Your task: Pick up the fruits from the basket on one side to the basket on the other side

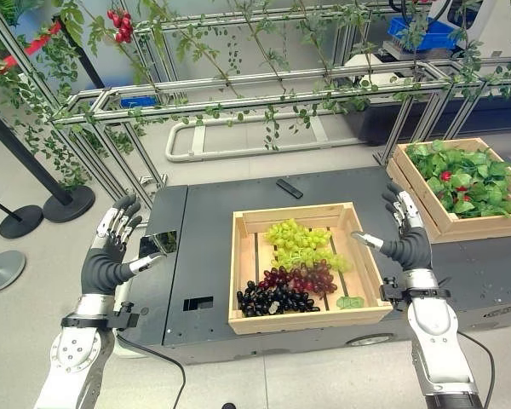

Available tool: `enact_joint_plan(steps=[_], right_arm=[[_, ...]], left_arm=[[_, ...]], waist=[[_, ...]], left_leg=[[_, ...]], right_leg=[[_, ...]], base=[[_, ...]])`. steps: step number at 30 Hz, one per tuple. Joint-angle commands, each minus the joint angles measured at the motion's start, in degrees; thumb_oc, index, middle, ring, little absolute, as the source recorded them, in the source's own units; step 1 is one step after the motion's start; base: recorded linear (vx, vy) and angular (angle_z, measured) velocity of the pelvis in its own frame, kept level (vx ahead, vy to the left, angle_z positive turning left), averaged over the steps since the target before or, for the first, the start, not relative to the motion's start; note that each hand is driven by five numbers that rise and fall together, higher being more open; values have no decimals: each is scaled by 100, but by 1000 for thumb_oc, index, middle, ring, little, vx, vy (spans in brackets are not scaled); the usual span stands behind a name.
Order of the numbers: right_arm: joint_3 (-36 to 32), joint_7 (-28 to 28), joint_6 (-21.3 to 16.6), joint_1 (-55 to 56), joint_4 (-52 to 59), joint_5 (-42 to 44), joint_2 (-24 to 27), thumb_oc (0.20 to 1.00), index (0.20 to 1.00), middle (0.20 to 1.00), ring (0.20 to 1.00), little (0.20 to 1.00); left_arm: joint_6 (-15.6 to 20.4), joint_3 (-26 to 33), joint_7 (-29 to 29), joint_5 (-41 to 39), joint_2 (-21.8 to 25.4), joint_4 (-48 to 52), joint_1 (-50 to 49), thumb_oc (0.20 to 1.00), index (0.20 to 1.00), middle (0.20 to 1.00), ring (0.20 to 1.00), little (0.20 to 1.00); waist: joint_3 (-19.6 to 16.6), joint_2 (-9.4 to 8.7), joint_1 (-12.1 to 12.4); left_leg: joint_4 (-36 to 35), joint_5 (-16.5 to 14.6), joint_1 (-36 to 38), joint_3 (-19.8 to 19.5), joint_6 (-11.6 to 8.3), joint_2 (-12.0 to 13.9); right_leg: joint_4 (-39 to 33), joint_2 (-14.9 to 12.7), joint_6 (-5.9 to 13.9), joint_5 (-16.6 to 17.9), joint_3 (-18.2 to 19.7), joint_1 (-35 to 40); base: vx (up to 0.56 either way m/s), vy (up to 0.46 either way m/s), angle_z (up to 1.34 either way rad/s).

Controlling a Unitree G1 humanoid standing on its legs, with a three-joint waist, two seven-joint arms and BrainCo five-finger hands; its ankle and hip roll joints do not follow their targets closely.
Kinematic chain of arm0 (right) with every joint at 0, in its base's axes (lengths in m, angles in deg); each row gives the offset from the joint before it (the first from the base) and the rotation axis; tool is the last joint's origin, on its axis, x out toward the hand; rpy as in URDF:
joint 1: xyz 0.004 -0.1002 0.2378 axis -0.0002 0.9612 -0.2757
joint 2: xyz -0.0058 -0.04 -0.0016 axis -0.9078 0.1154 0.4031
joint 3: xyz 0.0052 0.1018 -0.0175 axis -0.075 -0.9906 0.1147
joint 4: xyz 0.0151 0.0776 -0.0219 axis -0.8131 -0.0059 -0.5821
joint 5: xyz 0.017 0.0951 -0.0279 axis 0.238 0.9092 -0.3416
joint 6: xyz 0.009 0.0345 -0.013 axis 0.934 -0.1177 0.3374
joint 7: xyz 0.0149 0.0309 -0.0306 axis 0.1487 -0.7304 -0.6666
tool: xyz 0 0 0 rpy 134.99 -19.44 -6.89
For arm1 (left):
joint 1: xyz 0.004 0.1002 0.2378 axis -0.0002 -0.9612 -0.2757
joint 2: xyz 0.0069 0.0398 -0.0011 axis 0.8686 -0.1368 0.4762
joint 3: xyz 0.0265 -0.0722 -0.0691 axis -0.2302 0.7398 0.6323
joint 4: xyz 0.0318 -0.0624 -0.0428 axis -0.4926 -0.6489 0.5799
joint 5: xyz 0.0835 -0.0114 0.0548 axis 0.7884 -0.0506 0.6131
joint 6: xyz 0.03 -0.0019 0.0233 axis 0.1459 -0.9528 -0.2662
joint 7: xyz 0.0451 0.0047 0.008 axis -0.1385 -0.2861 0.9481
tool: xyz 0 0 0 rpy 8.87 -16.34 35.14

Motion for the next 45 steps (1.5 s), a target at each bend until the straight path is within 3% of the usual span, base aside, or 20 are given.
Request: enact_joint_plan(steps=[1, 35, 45], right_arm=[[-36, 0, -245, -288, 222, -71, -64, 1000, 1000, 1000, 1000, 1000], [-97, 9, -185, -138, 183, -155, -141, 1000, 1000, 1000, 1000, 1000], [110, -60, -118, -540, -241, -354, 339, 1000, 1000, 1000, 1000, 1000]], left_arm=[[253, 240, -3, -281, 284, -56, 323, 1000, 1000, 1000, 1000, 1000], [114, 293, 24, -328, 125, -509, 44, 1000, 1000, 1000, 1000, 1000], [149, 327, 28, -384, 278, -644, 91, 1000, 1000, 1000, 1000, 1000]], waist=[[-115, -463, 81], [158, -414, -12], [428, -411, 55]], left_leg=[[23, -339, 317, 88, 75, -318], [17, -299, 245, 100, 110, -335], [42, -218, -40, 76, 120, -369]], right_leg=[[19, -240, 246, 201, -7, 66], [19, -230, 228, 237, 50, -36], [23, -264, 271, 344, 117, -323]], base=[[0, 0, 0], [0, 0, 0], [-28, -2, -3]])
